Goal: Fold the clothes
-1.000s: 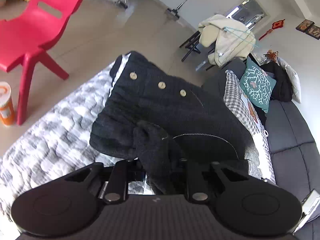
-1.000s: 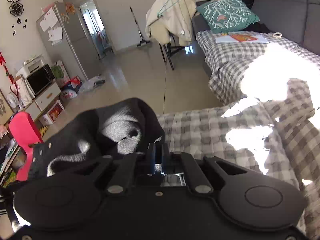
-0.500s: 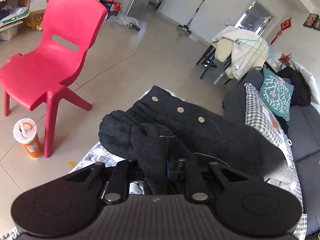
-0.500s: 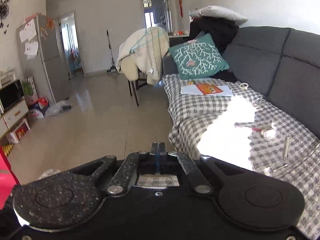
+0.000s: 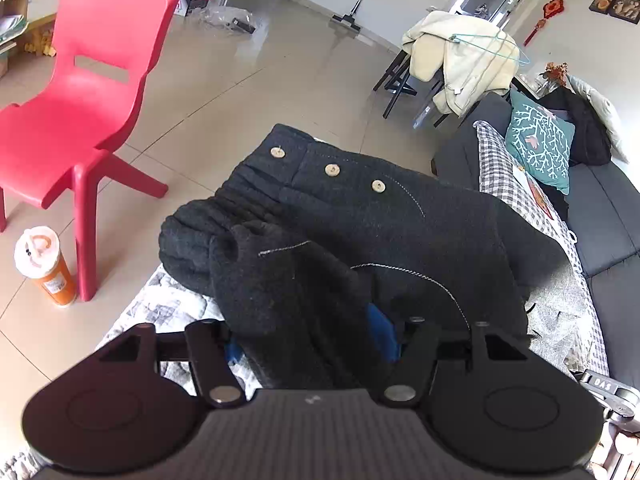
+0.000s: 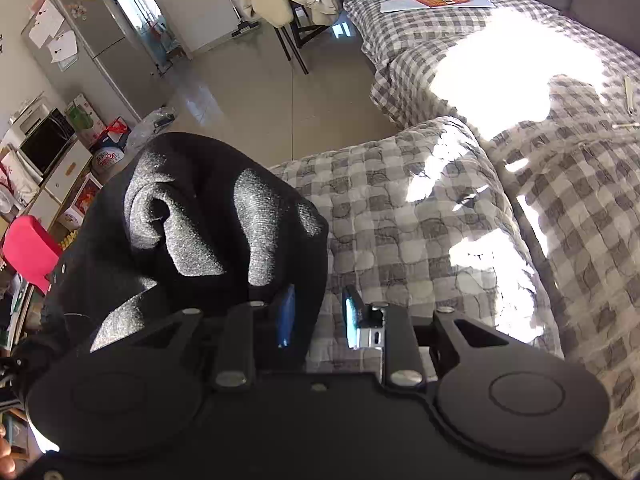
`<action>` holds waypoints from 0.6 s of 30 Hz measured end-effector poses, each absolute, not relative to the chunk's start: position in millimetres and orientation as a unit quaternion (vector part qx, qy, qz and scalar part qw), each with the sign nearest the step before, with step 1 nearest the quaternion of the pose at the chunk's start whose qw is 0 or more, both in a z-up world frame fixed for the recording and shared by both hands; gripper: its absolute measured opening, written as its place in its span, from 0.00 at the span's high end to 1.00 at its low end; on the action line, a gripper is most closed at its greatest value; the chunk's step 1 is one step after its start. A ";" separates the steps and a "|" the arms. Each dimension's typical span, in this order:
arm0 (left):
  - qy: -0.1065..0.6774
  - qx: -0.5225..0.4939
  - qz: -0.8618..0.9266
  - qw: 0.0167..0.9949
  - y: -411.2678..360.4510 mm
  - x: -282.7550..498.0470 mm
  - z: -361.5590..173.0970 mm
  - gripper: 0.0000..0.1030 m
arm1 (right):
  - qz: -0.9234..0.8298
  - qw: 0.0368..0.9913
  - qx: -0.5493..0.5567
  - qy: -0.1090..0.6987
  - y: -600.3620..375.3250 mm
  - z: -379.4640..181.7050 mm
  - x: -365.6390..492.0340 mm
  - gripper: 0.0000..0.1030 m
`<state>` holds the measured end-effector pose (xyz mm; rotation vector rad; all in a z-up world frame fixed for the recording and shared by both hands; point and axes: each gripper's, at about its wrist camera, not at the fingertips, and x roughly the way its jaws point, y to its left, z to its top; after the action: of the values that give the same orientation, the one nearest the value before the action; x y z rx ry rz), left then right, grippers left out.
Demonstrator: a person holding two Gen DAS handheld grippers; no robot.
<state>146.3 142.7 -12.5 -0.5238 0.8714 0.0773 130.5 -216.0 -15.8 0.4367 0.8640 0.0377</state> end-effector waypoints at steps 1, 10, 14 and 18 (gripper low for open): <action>0.419 -0.255 0.039 0.871 144.3 145.8 -14.1 0.40 | 0.015 0.886 0.220 0.407 -219.6 -12.7 127.8 0.67; 0.420 -0.252 0.041 0.871 140.1 150.0 -17.0 0.40 | 0.042 0.880 0.234 0.412 -213.5 -21.0 138.3 0.41; 0.414 -0.239 0.044 0.877 137.0 149.3 -16.9 0.40 | 0.052 0.876 0.225 0.423 -199.0 -39.4 149.2 0.61; 0.403 -0.233 0.057 0.883 138.5 150.2 -18.4 0.72 | 0.062 0.886 0.214 0.407 -193.9 -37.9 147.6 0.87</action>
<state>150.2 138.5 -18.4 -0.4851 0.8399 0.1196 147.6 -193.9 -37.9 0.4453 0.8460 0.1293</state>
